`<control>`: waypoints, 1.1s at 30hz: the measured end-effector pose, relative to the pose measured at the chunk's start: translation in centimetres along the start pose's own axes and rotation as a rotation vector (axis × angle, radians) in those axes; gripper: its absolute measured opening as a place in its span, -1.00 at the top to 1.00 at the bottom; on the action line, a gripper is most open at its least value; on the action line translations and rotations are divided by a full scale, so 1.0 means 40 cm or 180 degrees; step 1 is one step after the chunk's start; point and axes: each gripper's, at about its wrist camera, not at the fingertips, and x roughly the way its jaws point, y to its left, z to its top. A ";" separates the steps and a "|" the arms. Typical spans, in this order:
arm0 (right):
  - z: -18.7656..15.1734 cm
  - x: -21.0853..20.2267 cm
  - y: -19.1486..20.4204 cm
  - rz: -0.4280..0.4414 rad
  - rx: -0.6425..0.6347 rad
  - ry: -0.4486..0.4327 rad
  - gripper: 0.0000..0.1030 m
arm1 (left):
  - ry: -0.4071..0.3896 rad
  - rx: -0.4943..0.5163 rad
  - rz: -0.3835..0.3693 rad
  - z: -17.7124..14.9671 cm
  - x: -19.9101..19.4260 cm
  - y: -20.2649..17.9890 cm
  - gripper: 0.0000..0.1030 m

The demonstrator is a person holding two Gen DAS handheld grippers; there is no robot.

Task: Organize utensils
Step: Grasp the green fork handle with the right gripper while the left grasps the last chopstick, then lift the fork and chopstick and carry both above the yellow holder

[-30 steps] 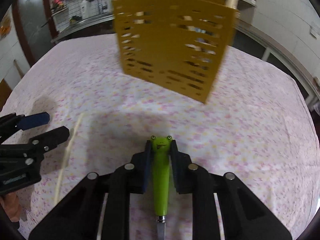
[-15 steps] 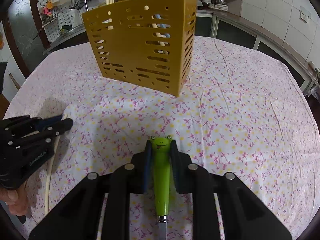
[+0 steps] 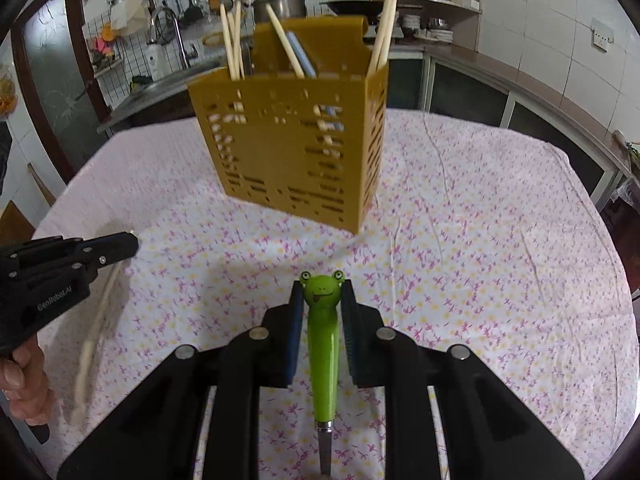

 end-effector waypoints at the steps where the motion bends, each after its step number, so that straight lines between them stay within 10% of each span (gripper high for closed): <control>1: 0.002 -0.007 -0.002 0.0000 0.0004 -0.0020 0.63 | -0.0062 0.0009 0.0003 0.004 -0.020 0.001 0.94; 33: 0.068 -0.295 -0.014 0.0045 0.0043 -0.0796 0.63 | -0.1275 0.0026 -0.0126 0.072 -0.370 0.030 0.94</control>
